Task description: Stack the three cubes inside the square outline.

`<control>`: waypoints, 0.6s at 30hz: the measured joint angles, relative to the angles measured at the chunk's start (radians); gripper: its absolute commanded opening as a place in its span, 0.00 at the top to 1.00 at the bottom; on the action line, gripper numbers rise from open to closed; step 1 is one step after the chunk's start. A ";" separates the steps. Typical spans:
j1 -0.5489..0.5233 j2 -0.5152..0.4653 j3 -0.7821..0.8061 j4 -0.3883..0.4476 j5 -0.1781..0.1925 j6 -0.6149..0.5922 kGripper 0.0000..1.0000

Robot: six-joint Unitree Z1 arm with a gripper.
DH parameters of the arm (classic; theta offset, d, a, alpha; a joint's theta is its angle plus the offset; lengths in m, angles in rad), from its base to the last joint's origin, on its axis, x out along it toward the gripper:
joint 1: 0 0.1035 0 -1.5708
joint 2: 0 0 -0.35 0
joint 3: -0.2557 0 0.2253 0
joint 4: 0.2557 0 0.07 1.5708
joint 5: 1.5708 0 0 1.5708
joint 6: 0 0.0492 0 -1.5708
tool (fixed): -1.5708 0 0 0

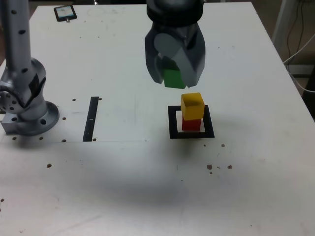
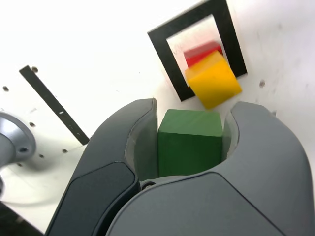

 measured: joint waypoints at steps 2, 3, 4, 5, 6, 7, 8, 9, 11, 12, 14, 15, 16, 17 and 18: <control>0.003 0.006 -0.002 0.000 0.011 -0.029 0.62; 0.003 0.010 -0.002 0.000 0.030 -0.067 0.62; 0.003 0.013 -0.002 0.000 0.041 -0.096 0.62; 0.005 0.015 -0.002 0.000 0.041 -0.109 0.62; 0.005 0.016 0.000 0.000 0.043 -0.123 0.62; 0.005 0.016 0.003 0.000 0.047 -0.145 0.62; 0.005 0.017 0.007 -0.001 0.050 -0.164 0.62; 0.005 0.017 0.011 -0.003 0.053 -0.180 0.62; -0.001 0.020 0.019 -0.010 0.059 -0.211 0.62; -0.007 0.023 0.023 -0.014 0.065 -0.229 0.62; -0.023 0.024 0.025 -0.019 0.073 -0.257 0.62; -0.033 0.025 0.025 -0.020 0.077 -0.270 0.62; -0.043 0.026 0.024 -0.021 0.080 -0.283 0.62; -0.051 0.029 0.020 -0.020 0.081 -0.292 0.62; -0.057 0.035 0.013 -0.020 0.082 -0.299 0.62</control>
